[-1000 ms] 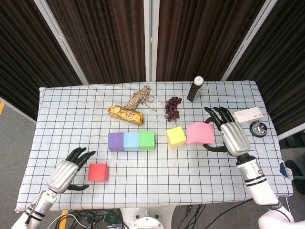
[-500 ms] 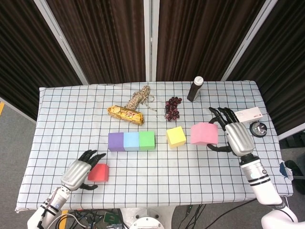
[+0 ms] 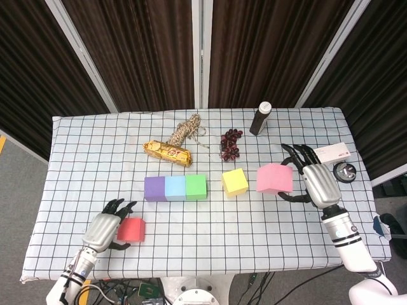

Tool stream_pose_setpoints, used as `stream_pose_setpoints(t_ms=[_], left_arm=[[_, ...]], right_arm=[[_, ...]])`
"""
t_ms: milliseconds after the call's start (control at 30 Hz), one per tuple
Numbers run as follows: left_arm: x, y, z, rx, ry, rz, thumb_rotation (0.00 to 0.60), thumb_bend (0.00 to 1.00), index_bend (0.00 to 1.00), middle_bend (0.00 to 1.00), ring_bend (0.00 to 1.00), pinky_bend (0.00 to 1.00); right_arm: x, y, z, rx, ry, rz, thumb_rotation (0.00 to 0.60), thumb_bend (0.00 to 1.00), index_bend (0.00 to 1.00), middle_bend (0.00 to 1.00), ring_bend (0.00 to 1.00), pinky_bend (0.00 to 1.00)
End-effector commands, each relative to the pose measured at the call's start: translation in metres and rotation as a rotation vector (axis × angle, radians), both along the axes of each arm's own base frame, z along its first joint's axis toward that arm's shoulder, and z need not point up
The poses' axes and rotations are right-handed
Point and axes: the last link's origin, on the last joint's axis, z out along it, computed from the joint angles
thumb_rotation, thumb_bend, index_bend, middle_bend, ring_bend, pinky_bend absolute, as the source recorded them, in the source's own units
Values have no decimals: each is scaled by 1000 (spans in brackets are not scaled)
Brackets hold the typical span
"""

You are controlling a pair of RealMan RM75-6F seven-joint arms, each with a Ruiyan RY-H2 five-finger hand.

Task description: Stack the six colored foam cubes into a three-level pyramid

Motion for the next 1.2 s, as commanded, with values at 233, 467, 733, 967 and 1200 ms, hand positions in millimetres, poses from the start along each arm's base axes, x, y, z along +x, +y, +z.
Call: stream_pose_setpoints(t_ms=[233,467,733,967,1200], left_arm=[[0,0,-8,17,3,-17,600,0,18,285,1,8],[-1,2,-12,60,15,-20,600,0,26,346,34,5],[2,2,-10,80,-14,-46,600,5,51,410,69,9],[5,2,1,128,-70,-85,600,44,85,460,102,16],[6,18,40,161,-114,-63,600,53,84,470,106,16]], right_arm=[[-1,0,-3,13,-7,-8,600,77,0,426,67,0],[-3,0,-4,20,-13,-16,600,77,0,430,67,0],[-6,1,-3,18,-22,-22,600,76,0,431,67,0],[-9,0,1,5,-28,-30,600,76,0,434,67,0],[-1,-6,5,-9,-40,-31,600,77,0,436,67,0]])
